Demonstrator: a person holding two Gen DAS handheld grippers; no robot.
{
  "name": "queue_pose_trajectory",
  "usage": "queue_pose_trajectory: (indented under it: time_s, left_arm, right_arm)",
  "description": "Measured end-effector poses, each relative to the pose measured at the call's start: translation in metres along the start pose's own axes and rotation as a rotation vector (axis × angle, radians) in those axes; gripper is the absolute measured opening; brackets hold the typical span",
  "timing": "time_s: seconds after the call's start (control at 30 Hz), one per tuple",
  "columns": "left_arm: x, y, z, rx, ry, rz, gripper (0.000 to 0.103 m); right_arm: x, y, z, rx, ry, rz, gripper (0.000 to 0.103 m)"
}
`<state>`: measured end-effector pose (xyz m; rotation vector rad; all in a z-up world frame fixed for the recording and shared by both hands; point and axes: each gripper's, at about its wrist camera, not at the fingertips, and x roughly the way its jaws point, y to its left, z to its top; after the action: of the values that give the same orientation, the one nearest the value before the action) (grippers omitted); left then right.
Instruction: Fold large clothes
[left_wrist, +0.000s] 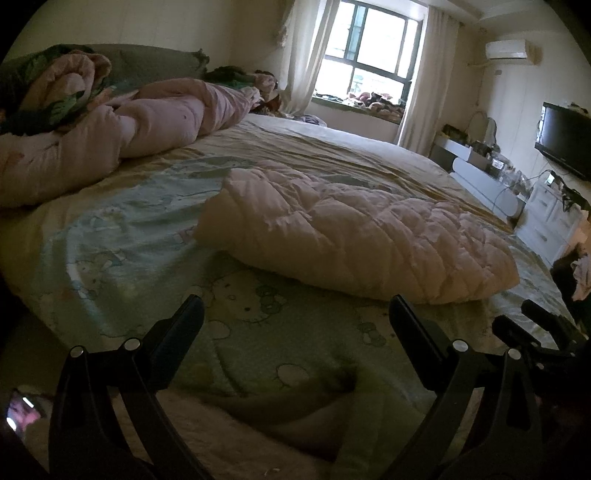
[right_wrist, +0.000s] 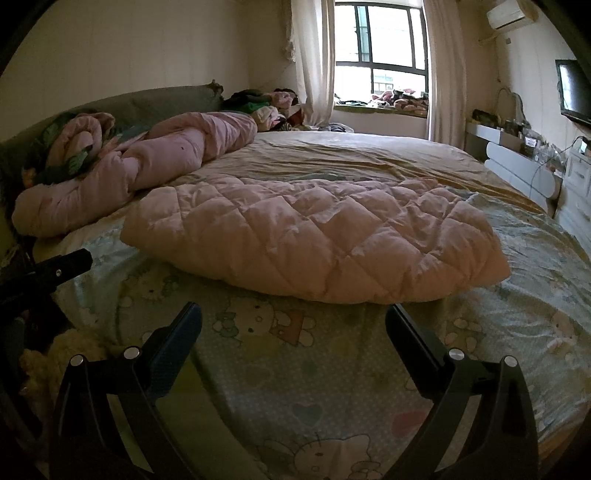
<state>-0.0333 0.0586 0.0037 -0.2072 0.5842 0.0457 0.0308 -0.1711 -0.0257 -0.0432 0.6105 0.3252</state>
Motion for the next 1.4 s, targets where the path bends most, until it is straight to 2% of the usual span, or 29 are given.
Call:
queue_pose_trajectory:
  time_s: [1.4]
  left_arm:
    - [-0.0075,0.0004,0.0010,0.011,-0.018,0.016,0.094]
  right_arm:
    - [-0.0020,0.0015,-0.0009,-0.005,-0.009,-0.001,0.099]
